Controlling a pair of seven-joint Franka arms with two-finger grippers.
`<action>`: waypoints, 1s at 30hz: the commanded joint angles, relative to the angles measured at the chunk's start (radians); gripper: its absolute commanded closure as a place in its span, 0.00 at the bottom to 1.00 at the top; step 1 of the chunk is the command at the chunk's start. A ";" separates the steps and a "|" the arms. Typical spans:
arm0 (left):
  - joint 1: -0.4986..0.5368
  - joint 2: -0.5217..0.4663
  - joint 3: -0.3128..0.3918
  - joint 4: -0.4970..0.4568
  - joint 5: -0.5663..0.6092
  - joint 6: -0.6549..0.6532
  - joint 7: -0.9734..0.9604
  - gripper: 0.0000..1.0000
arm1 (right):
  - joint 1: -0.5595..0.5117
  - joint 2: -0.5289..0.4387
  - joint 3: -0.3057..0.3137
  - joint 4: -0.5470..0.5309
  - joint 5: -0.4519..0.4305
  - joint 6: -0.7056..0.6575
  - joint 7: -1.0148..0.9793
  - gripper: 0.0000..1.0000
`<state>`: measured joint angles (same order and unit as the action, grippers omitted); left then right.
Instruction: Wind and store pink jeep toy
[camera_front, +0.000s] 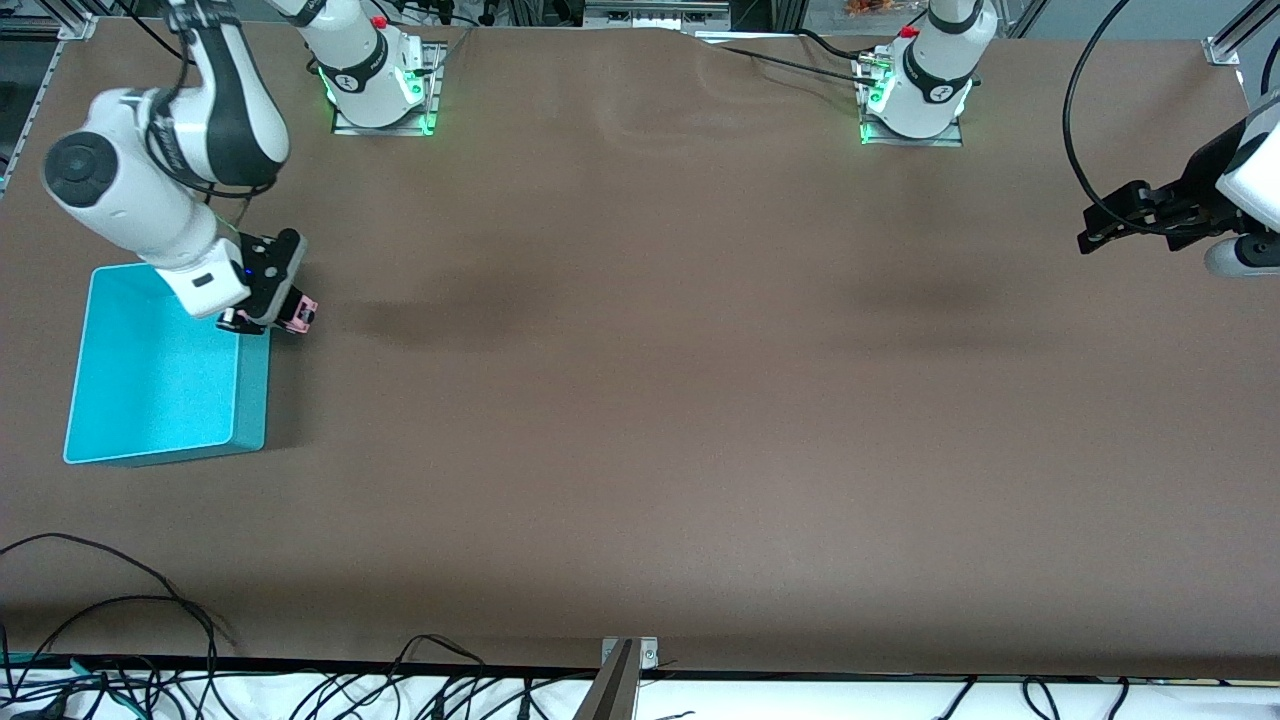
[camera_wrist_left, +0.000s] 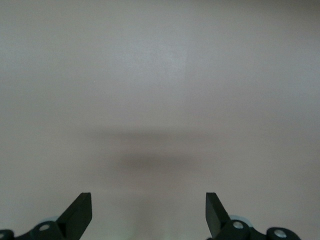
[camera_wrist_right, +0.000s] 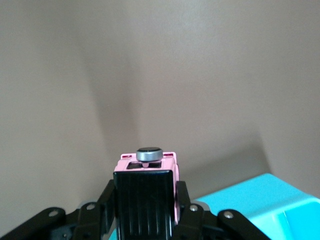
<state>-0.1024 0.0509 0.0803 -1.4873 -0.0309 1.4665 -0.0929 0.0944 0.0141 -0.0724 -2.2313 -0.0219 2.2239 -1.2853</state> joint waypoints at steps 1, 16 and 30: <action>0.004 0.015 0.001 0.036 -0.003 -0.028 -0.004 0.00 | -0.008 -0.016 -0.003 0.099 -0.033 -0.151 -0.003 0.70; 0.004 0.015 0.001 0.036 -0.003 -0.028 -0.007 0.00 | -0.131 -0.006 -0.047 0.134 -0.035 -0.173 -0.414 0.70; 0.004 0.015 0.001 0.036 -0.003 -0.028 -0.004 0.00 | -0.143 0.092 -0.161 0.093 -0.020 -0.075 -0.693 0.69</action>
<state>-0.1022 0.0509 0.0804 -1.4873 -0.0309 1.4663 -0.0930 -0.0442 0.0749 -0.2242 -2.1164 -0.0392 2.0951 -1.9061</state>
